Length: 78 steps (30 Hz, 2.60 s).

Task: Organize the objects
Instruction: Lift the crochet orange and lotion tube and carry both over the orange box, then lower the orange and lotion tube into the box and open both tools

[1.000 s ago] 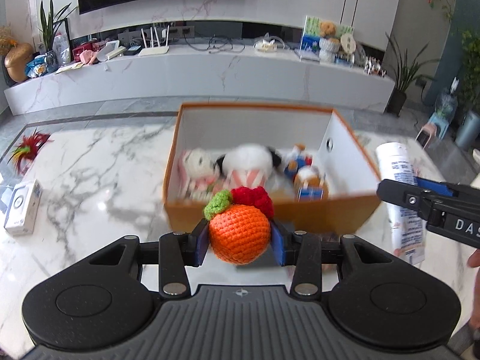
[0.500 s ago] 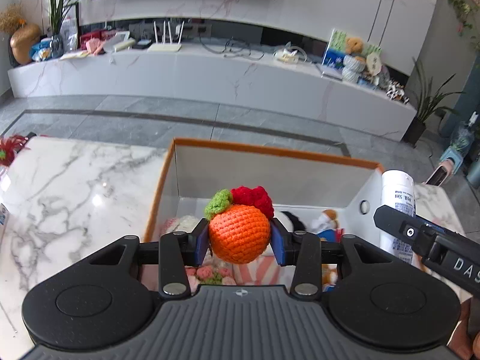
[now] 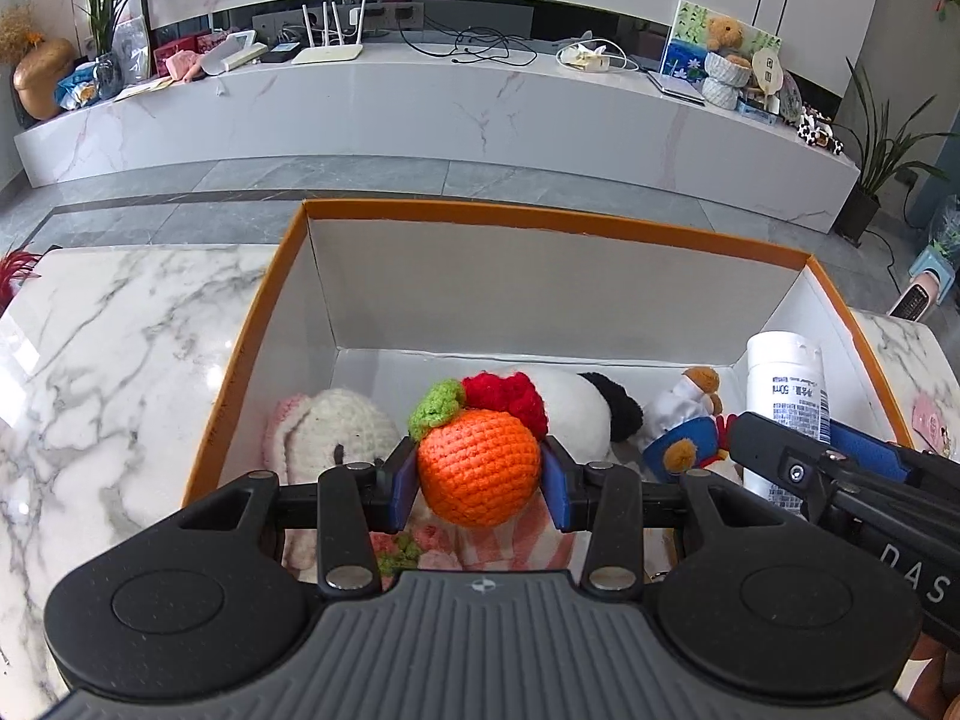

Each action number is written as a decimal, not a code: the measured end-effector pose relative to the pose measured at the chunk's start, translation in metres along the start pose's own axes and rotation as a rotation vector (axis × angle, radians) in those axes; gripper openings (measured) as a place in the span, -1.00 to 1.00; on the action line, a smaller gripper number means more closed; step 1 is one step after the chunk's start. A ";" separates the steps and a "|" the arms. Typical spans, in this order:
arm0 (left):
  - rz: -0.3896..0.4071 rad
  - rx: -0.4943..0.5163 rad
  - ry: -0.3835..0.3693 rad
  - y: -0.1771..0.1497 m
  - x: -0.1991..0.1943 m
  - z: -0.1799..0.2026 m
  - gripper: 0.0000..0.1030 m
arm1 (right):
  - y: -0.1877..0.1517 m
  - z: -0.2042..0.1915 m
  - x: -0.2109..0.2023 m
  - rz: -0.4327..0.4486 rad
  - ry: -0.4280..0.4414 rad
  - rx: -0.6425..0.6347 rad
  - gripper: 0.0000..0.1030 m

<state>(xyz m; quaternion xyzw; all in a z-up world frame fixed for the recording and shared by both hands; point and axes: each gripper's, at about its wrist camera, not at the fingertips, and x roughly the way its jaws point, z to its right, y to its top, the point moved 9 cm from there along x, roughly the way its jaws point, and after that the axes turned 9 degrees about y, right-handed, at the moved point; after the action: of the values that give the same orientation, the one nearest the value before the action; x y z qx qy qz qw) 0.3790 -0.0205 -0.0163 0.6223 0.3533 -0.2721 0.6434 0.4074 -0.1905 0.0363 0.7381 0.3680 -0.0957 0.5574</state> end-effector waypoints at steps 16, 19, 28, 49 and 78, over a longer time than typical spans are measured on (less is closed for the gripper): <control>-0.009 0.009 0.010 -0.001 0.007 0.004 -0.07 | -0.019 -0.003 0.019 -0.085 -0.028 -0.044 -0.02; -0.010 0.009 0.010 -0.001 0.007 0.005 -0.07 | -0.022 -0.003 0.022 -0.101 -0.037 -0.053 -0.02; -0.009 0.008 0.010 -0.001 0.008 0.005 -0.07 | -0.026 -0.004 0.021 -0.114 -0.061 -0.078 -0.02; 0.005 0.011 0.020 -0.001 0.008 0.006 0.03 | -0.026 -0.008 0.024 -0.126 -0.085 -0.124 0.00; 0.002 0.009 0.014 -0.004 0.008 0.010 0.21 | -0.029 -0.006 0.023 -0.151 -0.114 -0.156 0.48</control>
<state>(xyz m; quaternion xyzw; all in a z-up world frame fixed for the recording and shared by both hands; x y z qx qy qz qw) 0.3817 -0.0299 -0.0257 0.6274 0.3561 -0.2688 0.6382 0.4035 -0.1715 0.0037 0.6560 0.3965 -0.1505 0.6243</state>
